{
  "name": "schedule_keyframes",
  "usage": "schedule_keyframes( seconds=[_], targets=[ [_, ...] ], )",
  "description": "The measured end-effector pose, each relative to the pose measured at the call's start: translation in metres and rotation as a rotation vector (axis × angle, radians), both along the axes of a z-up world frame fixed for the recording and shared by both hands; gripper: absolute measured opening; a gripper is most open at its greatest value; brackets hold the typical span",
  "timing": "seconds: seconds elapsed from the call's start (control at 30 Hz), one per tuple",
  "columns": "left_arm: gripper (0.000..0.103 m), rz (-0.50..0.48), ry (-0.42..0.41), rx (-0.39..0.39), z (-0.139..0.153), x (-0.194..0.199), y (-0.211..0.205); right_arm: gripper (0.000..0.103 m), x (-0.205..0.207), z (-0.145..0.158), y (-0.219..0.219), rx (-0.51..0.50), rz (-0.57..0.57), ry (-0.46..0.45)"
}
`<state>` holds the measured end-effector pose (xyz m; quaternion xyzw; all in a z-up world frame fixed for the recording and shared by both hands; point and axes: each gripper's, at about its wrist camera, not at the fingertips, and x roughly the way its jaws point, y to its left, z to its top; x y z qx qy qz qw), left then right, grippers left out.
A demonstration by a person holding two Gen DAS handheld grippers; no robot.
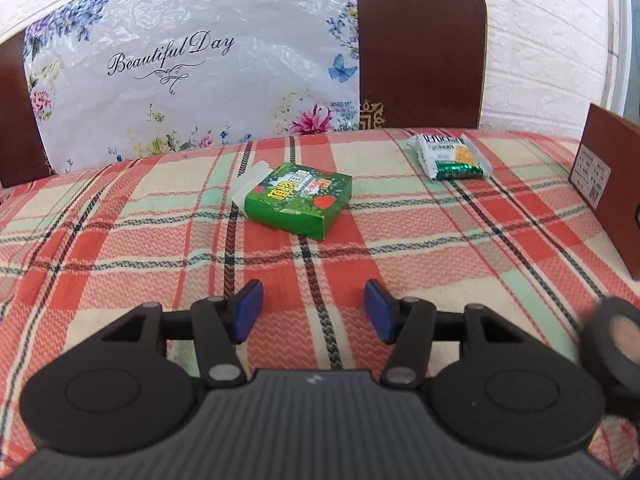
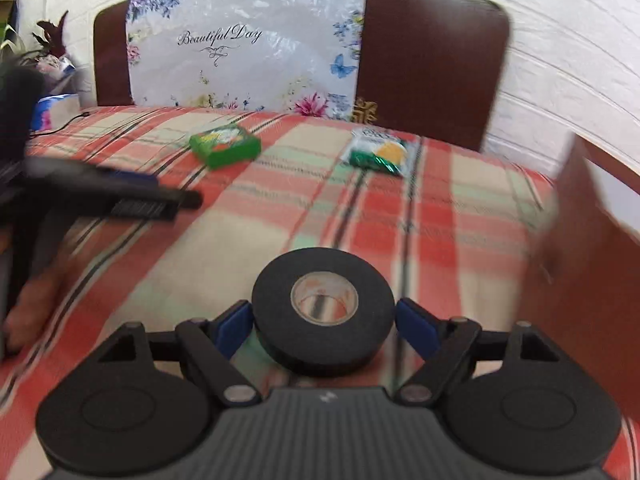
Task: Organize objects
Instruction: 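Reach the left gripper to the black tape roll and grasp it, then carry the black tape over the brown box and open the left gripper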
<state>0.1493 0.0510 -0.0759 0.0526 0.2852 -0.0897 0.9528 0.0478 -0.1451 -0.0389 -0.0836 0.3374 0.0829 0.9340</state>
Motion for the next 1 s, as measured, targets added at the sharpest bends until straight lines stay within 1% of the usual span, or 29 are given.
schedule_keyframes(
  seconds=[0.03, 0.07, 0.1, 0.13, 0.17, 0.23, 0.3, 0.4, 0.5, 0.57, 0.63, 0.7, 0.73, 0.77, 0.83, 0.9, 1.0],
  targets=[
    [0.057, -0.013, 0.022, 0.001, 0.004, -0.003, -0.004, 0.081, -0.019, 0.000, -0.005, -0.003, -0.016, 0.001],
    [0.056, -0.041, 0.054, -0.031, 0.009, -0.009, -0.008, 0.081, -0.038, -0.001, -0.010, -0.001, -0.030, 0.000],
    [0.056, -0.080, 0.088, -0.071, 0.014, -0.015, -0.013, 0.083, -0.052, -0.001, -0.013, -0.002, -0.040, -0.001],
    [0.056, -0.129, 0.117, -0.096, 0.019, -0.023, -0.022, 0.084, -0.064, -0.001, -0.017, -0.008, -0.053, -0.005],
    [0.056, -0.182, 0.137, -0.107, 0.026, -0.033, -0.033, 0.086, -0.071, -0.001, -0.019, -0.016, -0.062, -0.015],
    [0.056, -0.282, 0.169, -0.127, 0.038, -0.050, -0.055, 0.086, -0.078, 0.000, -0.021, -0.018, -0.067, -0.028],
    [0.056, -0.339, 0.209, -0.121, 0.047, -0.058, -0.074, 0.086, -0.076, 0.002, -0.023, -0.008, -0.074, -0.033],
    [0.055, -0.356, 0.279, -0.108, 0.047, -0.058, -0.091, 0.086, -0.072, 0.001, -0.021, -0.009, -0.059, -0.041],
    [0.054, -0.384, 0.358, -0.087, 0.037, -0.059, -0.107, 0.086, -0.064, -0.002, -0.020, -0.007, -0.044, -0.015],
    [0.054, -0.406, 0.377, -0.066, 0.031, -0.063, -0.113, 0.086, -0.060, -0.003, -0.020, 0.006, -0.032, -0.005],
    [0.053, -0.392, 0.364, -0.043, 0.027, -0.065, -0.115, 0.087, -0.057, -0.005, -0.020, 0.015, -0.024, 0.000],
    [0.038, -0.380, 0.406, -0.077, 0.024, -0.057, -0.113, 0.086, -0.055, -0.008, -0.020, 0.024, -0.019, 0.005],
    [0.037, -0.369, 0.418, -0.089, 0.023, -0.054, -0.112, 0.086, -0.055, -0.008, -0.020, 0.028, -0.013, 0.006],
    [0.035, -0.363, 0.418, -0.088, 0.022, -0.053, -0.112, 0.084, -0.054, -0.010, -0.019, 0.035, -0.005, 0.010],
    [0.033, -0.356, 0.401, -0.058, 0.022, -0.055, -0.117, 0.083, -0.053, -0.011, -0.021, 0.050, 0.002, 0.013],
    [0.033, -0.343, 0.379, -0.020, 0.022, -0.059, -0.124, 0.078, -0.054, -0.013, -0.022, 0.060, 0.013, 0.009],
    [0.033, -0.321, 0.362, 0.013, 0.021, -0.060, -0.129, 0.078, -0.055, -0.014, -0.020, 0.051, 0.017, -0.001]
  ],
)
